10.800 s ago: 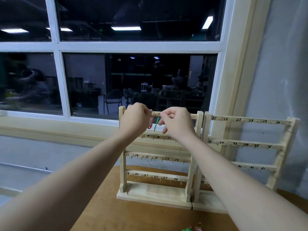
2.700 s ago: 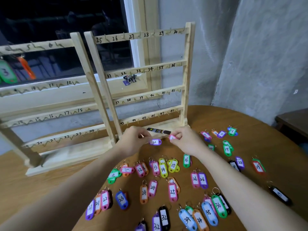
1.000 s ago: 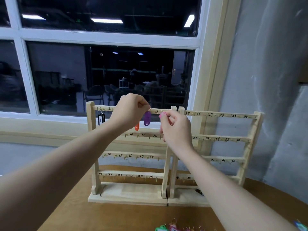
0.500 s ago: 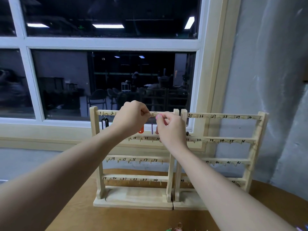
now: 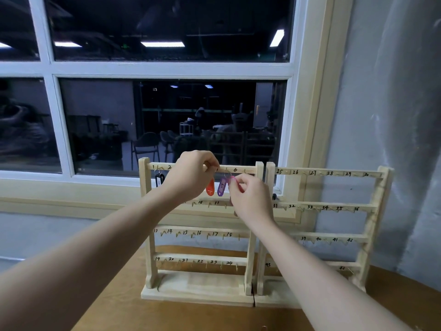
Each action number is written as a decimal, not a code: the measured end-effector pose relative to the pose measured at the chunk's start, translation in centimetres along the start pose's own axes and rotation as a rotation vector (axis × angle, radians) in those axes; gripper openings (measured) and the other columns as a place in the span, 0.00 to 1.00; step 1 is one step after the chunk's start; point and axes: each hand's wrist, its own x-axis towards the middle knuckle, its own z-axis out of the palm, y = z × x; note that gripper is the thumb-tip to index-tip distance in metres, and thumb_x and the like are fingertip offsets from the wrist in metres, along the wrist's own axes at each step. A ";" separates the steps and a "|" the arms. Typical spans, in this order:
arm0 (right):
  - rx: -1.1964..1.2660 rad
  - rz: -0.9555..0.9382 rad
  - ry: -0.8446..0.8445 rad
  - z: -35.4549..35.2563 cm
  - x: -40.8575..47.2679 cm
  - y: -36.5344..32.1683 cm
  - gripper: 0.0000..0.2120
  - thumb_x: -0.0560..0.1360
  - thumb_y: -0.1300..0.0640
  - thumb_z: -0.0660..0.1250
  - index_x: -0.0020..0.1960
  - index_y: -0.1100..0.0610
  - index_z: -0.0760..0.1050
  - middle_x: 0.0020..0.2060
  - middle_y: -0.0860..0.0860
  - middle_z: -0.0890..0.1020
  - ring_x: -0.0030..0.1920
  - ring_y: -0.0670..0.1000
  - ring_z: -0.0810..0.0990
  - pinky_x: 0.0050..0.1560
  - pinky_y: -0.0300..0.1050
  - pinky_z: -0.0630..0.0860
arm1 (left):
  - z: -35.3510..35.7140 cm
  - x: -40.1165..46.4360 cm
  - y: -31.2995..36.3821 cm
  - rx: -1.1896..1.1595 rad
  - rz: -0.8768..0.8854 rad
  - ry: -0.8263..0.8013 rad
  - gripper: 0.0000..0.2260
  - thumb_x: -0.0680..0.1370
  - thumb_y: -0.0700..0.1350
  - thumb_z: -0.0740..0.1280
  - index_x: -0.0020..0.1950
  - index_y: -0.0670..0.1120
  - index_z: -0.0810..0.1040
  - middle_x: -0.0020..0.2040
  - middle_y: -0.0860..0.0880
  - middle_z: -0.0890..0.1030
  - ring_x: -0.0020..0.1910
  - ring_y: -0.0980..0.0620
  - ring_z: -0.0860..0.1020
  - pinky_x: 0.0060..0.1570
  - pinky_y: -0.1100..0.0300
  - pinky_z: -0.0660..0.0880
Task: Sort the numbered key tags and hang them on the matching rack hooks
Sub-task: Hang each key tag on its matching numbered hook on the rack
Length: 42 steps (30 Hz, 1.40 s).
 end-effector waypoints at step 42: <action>-0.717 0.668 -0.401 -21.3 -16.7 30.0 0.10 0.71 0.43 0.75 0.46 0.48 0.84 0.43 0.46 0.83 0.47 0.51 0.81 0.44 0.45 0.74 | 37.1 -14.9 18.6 -0.239 0.139 -0.887 0.13 0.81 0.48 0.67 0.65 0.50 0.79 0.51 0.47 0.81 0.54 0.47 0.78 0.46 0.62 0.66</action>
